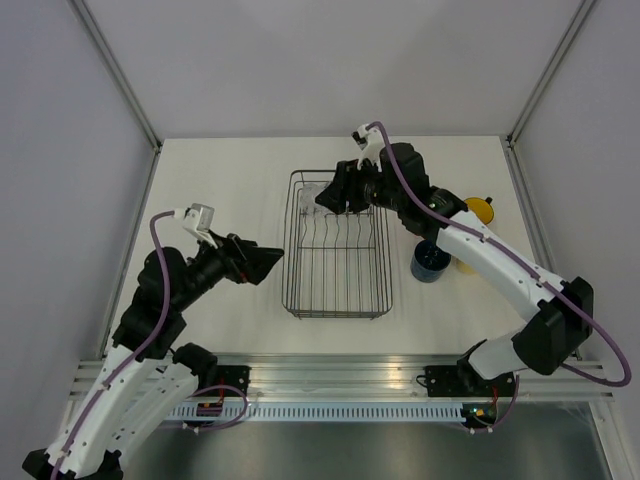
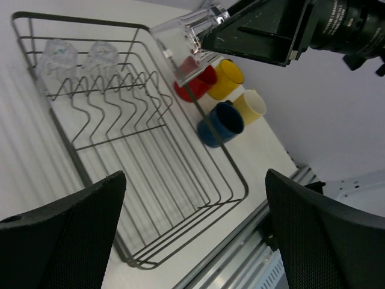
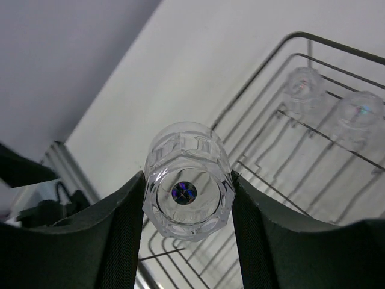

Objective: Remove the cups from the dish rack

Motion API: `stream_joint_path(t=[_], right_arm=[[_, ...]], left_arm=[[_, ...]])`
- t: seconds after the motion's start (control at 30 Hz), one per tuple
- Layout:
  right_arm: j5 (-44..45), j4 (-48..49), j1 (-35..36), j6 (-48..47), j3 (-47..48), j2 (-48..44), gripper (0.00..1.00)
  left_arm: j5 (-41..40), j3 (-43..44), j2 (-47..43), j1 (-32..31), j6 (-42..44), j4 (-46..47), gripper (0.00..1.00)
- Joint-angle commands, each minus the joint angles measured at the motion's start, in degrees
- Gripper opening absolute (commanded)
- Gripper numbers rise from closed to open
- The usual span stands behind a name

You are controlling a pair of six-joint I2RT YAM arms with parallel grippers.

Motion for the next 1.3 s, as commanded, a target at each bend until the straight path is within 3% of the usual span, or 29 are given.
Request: stream_joint_path(t=[0.0,0.2,0.43,0.53,0.67,0.73,0.83,0.87,0.9,1.0,1.07,1.1,1.13,1.17,1.27], right_arm=[[-11.20,16.62,0.95,6.22,-5.28,-5.75,0.24],[-19.83,31.84,2.79,13.00,-13.29,-9.71,0.23],[-24.23,39.87,5.78,18.02,-16.12,-10.60,0.23],[-24.41,40.92,7.54,17.67,-16.82,-10.25,0.23],[-24.50,43.30,9.30,18.46,-17.70,-9.54,0.23],[-25.20,45.49,9.91,19.25,-18.14,-9.19,0.23],[-26.08,48.57,10.35,20.30,-18.75,-8.66,0.23],[-26.17,49.10,10.53,20.74,-19.02,-8.49,0.23],[-26.52,50.15,10.53,21.18,-19.19,-8.31,0.23],[-27.31,52.61,10.62,22.50,-19.89,-8.05,0.24],[-28.36,53.84,10.62,22.50,-20.59,-7.96,0.32],[-28.63,54.72,10.62,22.33,-21.03,-8.39,0.44],[-28.45,54.64,10.71,22.07,-21.39,-8.57,0.86],[-27.93,54.29,10.62,20.50,-21.91,-8.92,0.98],[-21.99,47.46,10.62,14.54,-21.74,-10.59,0.98]], left_arm=[[9.75,-3.58,-1.27,0.40,-6.69,16.23,1.00],[16.17,-11.57,-3.21,0.31,-15.03,37.67,1.00],[18.30,-15.01,-2.51,0.40,-19.96,48.88,0.98],[18.82,-15.54,-2.68,0.40,-20.93,52.75,0.83],[18.65,-15.71,-3.04,0.31,-21.46,54.34,0.51],[18.65,-15.80,-2.95,0.40,-21.38,54.34,0.45],[18.56,-15.63,-3.04,0.31,-21.11,53.72,0.23],[18.21,-15.37,-3.12,0.40,-21.03,53.11,0.07],[17.77,-15.28,-3.21,0.40,-20.59,52.06,0.02],[17.59,-15.01,-3.21,0.40,-20.06,50.83,0.02],[17.15,-14.49,-3.21,0.40,-19.19,49.24,0.02],[16.54,-14.22,-3.30,0.40,-17.96,48.28,0.02],[16.28,-13.79,-3.56,0.40,-17.43,46.36,0.02],[16.01,-13.43,-3.91,0.40,-16.73,45.47,0.02],[13.65,-11.76,-4.88,0.40,-13.39,39.59,0.02]])
